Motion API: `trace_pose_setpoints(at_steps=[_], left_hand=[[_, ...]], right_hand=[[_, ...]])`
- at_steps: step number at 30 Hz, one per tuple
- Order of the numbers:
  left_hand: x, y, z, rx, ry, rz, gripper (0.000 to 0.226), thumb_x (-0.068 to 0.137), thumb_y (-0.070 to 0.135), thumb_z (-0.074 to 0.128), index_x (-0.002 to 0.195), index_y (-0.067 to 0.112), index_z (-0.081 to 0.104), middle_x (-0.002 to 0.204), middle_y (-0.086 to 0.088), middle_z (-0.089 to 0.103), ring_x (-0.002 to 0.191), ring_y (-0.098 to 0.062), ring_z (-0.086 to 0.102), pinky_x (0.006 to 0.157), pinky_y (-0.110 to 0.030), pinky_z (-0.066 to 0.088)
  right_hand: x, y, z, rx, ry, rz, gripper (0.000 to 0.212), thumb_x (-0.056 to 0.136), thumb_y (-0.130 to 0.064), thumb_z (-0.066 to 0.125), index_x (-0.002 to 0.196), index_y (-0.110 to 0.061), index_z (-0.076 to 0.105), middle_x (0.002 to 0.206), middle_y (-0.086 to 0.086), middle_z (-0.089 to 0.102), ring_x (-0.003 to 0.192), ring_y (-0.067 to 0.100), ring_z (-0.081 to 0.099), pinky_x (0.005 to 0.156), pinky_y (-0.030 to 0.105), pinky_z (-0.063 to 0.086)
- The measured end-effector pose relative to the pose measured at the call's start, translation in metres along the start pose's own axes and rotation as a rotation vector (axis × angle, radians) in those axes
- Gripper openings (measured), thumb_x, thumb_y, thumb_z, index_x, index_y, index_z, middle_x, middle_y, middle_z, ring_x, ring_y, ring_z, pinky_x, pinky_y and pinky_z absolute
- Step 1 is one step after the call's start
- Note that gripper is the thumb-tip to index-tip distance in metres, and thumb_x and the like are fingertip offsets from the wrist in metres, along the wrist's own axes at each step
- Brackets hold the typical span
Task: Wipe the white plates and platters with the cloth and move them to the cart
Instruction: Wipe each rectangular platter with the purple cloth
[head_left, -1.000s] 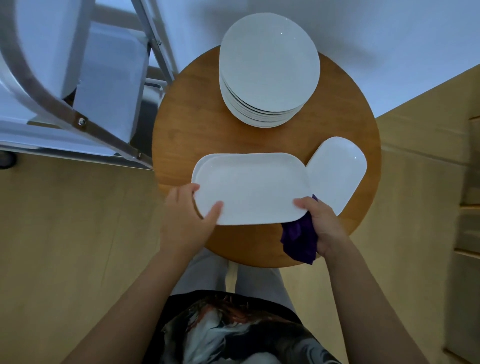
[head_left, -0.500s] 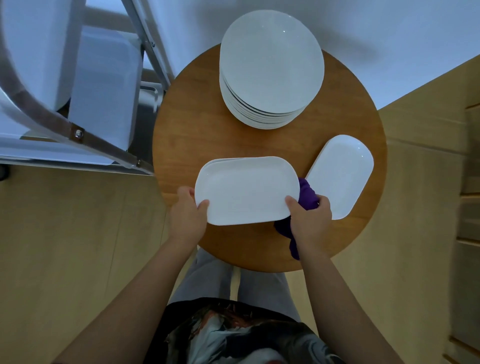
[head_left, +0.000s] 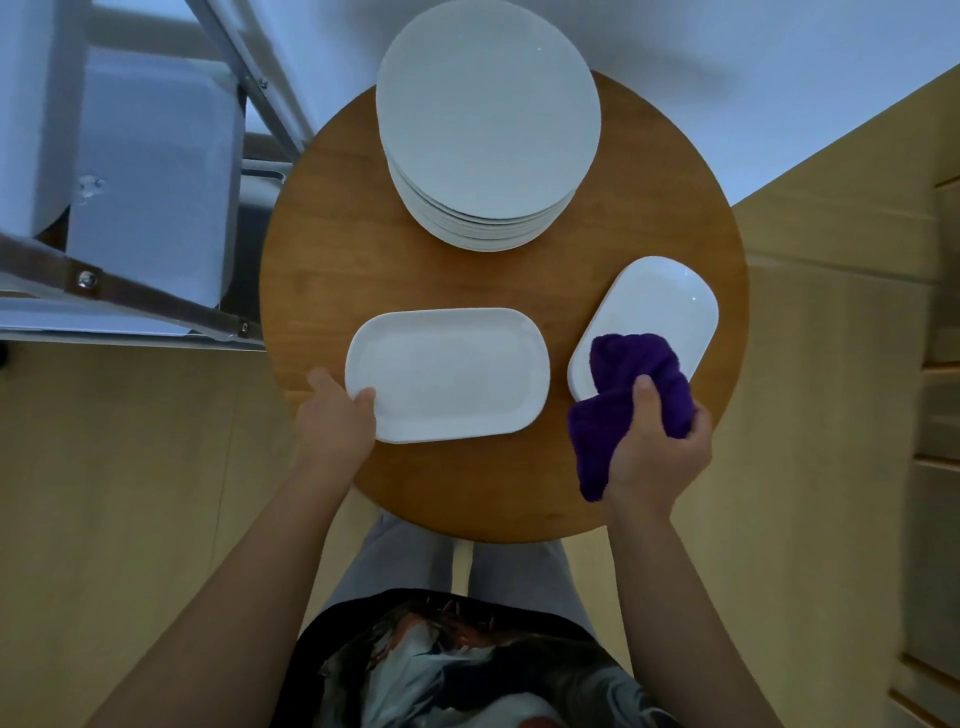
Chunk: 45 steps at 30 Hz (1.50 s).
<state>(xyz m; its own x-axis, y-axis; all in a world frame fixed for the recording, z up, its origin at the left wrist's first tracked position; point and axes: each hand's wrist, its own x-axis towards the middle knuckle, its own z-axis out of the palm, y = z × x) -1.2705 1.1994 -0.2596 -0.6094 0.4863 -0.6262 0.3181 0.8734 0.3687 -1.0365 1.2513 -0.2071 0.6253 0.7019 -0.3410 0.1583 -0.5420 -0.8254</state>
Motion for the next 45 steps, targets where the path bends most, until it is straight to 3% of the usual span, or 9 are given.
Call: trace_pose_setpoints(at_steps=[6,11,16,19,26,31,37,41,45], left_hand=[[-0.048,0.055,0.016,0.096,0.132,0.277,0.025,0.093,0.028,0.053,0.112,0.016,0.042,0.078,0.001,0.053,0.064,-0.017,0.052,0.061,-0.028,0.041],[-0.096,0.113,0.108,0.183,-0.379,0.262,0.033,0.097,0.037,0.045,0.07,0.019,0.049,0.068,0.001,0.055,0.064,-0.011,0.057,0.058,-0.017,0.043],[-0.082,0.137,0.155,0.178,-0.46,0.005,0.028,0.1,0.033,0.041,0.111,0.014,0.057,0.066,-0.001,0.057,0.051,-0.011,0.058,0.041,-0.015,0.037],[-0.078,0.14,0.163,0.033,-0.381,-0.142,0.034,0.096,0.043,0.045,0.093,0.01,0.055,0.071,-0.005,0.06,0.057,-0.016,0.061,0.046,-0.018,0.044],[-0.08,0.128,0.168,-0.009,-0.177,-0.013,0.031,0.094,0.037,0.051,0.07,0.019,0.048,0.071,-0.001,0.054,0.067,-0.014,0.056,0.059,-0.02,0.044],[-0.092,0.128,0.162,-0.36,-0.156,-0.003,0.021,0.095,0.03,0.052,0.075,0.022,0.052,0.076,0.002,0.057,0.071,-0.012,0.056,0.06,-0.014,0.043],[-0.105,0.146,0.154,-0.935,-0.239,-0.296,0.005,0.094,0.026,0.055,0.089,0.024,0.054,0.101,0.0,0.06,0.101,-0.021,0.058,0.09,-0.04,0.053],[-0.109,0.16,0.156,-0.999,-0.27,-0.236,0.034,0.093,0.054,0.043,0.12,0.034,0.049,0.113,0.003,0.061,0.104,-0.02,0.06,0.089,-0.042,0.054],[-0.107,0.173,0.151,-1.115,-0.38,-0.391,0.052,0.091,0.064,0.031,0.115,0.025,0.056,0.107,-0.007,0.068,0.101,-0.027,0.064,0.083,-0.042,0.057]], right_hand=[[0.042,-0.011,-0.021,0.05,-0.075,0.023,0.024,0.081,-0.036,0.07,0.098,-0.035,0.053,0.092,-0.016,0.06,0.087,0.009,0.06,0.065,0.021,0.051],[0.071,-0.012,-0.03,0.034,-0.193,0.066,0.018,0.08,-0.035,0.071,0.088,-0.037,0.054,0.09,-0.015,0.061,0.084,0.009,0.061,0.06,0.019,0.05],[0.094,-0.01,-0.034,-0.011,-0.299,0.066,0.019,0.081,-0.035,0.07,0.092,-0.036,0.055,0.091,-0.014,0.061,0.085,0.008,0.061,0.063,0.018,0.05],[0.107,-0.007,-0.037,-0.032,-0.342,0.093,0.022,0.081,-0.035,0.07,0.096,-0.035,0.054,0.094,-0.013,0.061,0.087,0.009,0.06,0.07,0.025,0.054],[0.131,-0.008,-0.038,-0.049,-0.372,0.144,0.036,0.08,-0.034,0.07,0.112,-0.024,0.056,0.102,-0.006,0.061,0.093,0.013,0.061,0.073,0.029,0.057],[0.142,-0.009,-0.039,-0.027,-0.36,0.157,0.037,0.081,-0.035,0.069,0.114,-0.026,0.054,0.103,-0.007,0.061,0.091,0.012,0.06,0.065,0.022,0.054],[0.145,-0.014,-0.052,-0.026,-0.361,0.057,0.035,0.084,-0.019,0.063,0.115,-0.03,0.052,0.107,-0.007,0.059,0.099,0.016,0.059,0.069,0.026,0.053],[0.126,-0.017,-0.061,-0.154,-0.561,-0.127,0.052,0.081,-0.015,0.06,0.127,-0.033,0.044,0.124,-0.012,0.047,0.116,0.013,0.047,0.094,0.033,0.048],[0.095,-0.016,-0.058,-0.315,-0.9,-0.272,0.066,0.075,-0.024,0.047,0.14,-0.025,0.035,0.142,-0.004,0.036,0.131,0.014,0.032,0.11,0.04,0.032]])
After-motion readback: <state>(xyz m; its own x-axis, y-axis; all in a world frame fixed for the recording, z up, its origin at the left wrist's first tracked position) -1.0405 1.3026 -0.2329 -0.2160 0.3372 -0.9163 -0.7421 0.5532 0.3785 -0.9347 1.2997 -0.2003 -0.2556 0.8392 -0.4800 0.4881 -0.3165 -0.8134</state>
